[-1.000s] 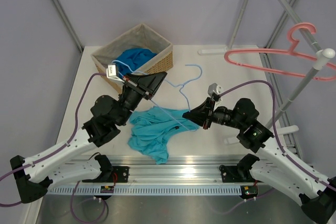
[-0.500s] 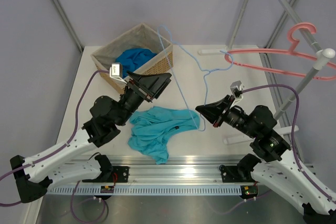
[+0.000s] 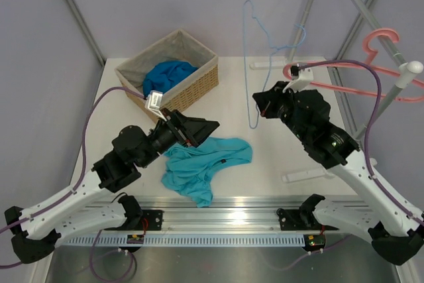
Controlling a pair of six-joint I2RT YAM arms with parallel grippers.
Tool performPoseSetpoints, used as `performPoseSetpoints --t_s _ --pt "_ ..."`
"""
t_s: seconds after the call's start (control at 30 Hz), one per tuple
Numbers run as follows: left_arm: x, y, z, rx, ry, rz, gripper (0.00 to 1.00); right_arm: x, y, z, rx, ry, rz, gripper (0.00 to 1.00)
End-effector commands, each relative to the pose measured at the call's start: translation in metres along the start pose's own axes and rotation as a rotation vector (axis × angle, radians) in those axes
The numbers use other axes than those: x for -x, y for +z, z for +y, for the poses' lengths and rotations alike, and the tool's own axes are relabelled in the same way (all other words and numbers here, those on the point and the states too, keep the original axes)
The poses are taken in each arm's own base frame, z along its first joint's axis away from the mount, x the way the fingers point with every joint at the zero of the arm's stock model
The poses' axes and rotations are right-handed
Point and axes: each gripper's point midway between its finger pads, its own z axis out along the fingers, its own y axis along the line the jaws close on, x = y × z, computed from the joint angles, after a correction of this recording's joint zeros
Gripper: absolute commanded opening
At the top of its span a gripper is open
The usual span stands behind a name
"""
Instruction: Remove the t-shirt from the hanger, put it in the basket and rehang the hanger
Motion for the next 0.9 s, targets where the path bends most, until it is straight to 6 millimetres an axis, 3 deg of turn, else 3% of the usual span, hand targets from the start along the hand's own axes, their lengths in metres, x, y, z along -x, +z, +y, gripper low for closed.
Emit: performPoseSetpoints --t_s 0.0,0.1,0.23,0.37,0.5,0.53,0.67,0.87 --pt "-0.009 -0.017 0.035 0.139 0.241 0.084 0.99 0.050 0.005 -0.024 -0.214 0.031 -0.166 0.00" --pt "-0.014 -0.030 0.054 0.189 0.326 0.113 0.99 0.072 0.013 -0.036 -0.338 0.058 -0.243 0.00" --pt "-0.031 -0.039 0.076 0.199 0.372 0.143 0.99 0.078 0.030 -0.056 -0.483 0.086 -0.304 0.00" --pt "-0.060 -0.039 0.078 0.153 0.415 0.300 0.99 0.090 0.057 -0.063 -0.586 0.085 -0.363 0.00" --pt "-0.073 -0.042 0.093 0.182 0.435 0.358 0.99 0.094 0.080 -0.070 -0.687 0.129 -0.397 0.00" --pt "-0.073 -0.043 0.094 0.180 0.441 0.357 0.99 0.097 0.091 -0.071 -0.719 0.137 -0.411 0.00" --pt "-0.082 -0.049 0.097 0.155 0.458 0.392 0.99 0.104 0.099 -0.088 -0.883 0.115 -0.500 0.00" --pt "-0.080 -0.055 0.093 0.146 0.434 0.375 0.99 0.123 0.117 -0.085 -0.951 0.077 -0.522 0.00"
